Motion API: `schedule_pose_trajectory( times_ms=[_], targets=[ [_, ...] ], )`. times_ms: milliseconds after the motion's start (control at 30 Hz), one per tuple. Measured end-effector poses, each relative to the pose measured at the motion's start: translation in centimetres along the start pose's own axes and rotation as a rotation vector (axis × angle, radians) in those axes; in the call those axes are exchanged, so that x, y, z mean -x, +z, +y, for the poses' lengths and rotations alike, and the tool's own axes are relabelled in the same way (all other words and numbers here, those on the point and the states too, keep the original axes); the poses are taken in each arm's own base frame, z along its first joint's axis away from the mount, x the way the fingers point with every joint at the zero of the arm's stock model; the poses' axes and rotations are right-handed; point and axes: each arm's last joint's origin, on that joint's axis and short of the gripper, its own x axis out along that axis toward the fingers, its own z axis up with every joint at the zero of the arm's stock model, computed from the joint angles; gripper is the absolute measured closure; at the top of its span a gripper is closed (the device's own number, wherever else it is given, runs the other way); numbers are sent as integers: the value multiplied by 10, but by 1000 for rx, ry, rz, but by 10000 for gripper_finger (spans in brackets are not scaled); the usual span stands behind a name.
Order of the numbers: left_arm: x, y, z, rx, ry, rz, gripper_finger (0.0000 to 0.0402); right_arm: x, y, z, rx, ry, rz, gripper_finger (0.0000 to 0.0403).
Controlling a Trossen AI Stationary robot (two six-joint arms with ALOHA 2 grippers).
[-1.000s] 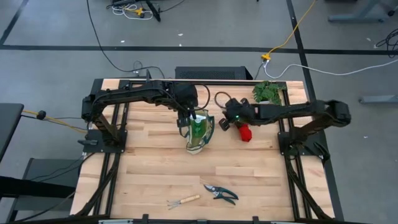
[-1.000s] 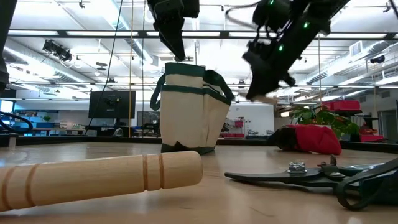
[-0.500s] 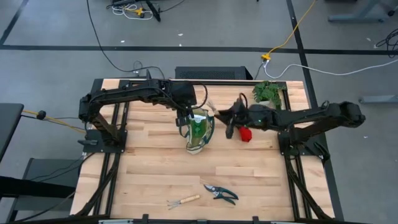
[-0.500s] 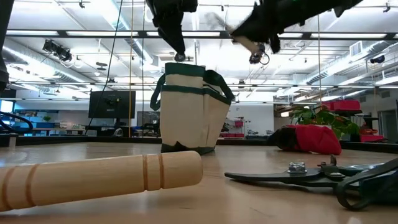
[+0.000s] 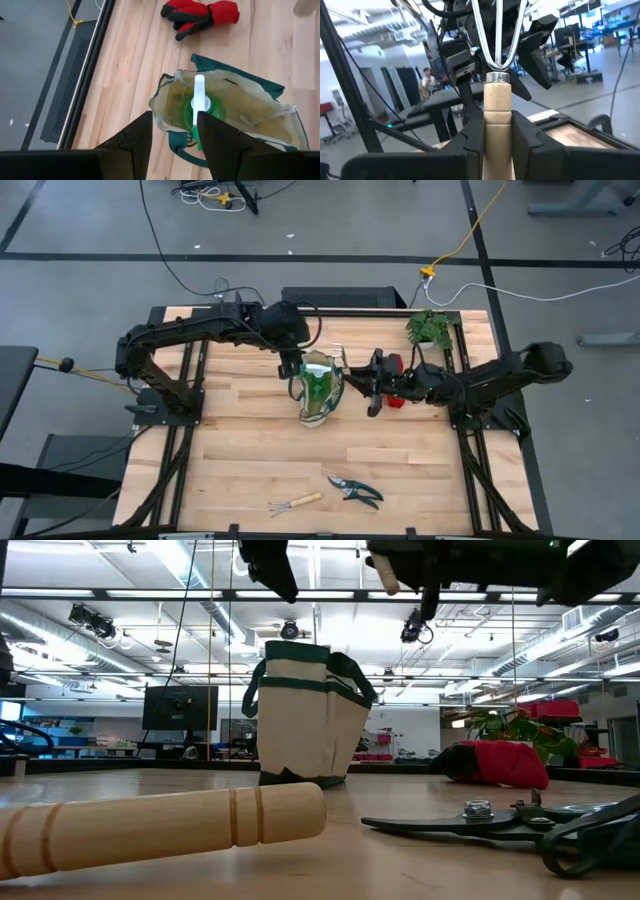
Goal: Pick & Place Garden tools in Gardening bag
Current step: Put the top brown hand rake into the brown gardening bag
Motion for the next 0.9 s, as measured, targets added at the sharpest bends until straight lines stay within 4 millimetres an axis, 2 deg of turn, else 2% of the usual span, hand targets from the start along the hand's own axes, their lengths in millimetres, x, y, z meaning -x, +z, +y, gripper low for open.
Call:
schedule_pose_trajectory(
  times_ms=[300,567,733,900],
  targets=[
    [9,0,2,5,3,-30,239,-26,-39,0,-11,100,-91,353],
    [12,-2,2,4,2,-25,239,-51,-71,0,-15,102,-77,353],
    [12,-2,2,4,2,-24,239,-69,-85,3,-12,147,-62,353],
    [12,-2,2,3,2,-22,239,-71,-95,2,-9,148,-41,353]
  ],
)
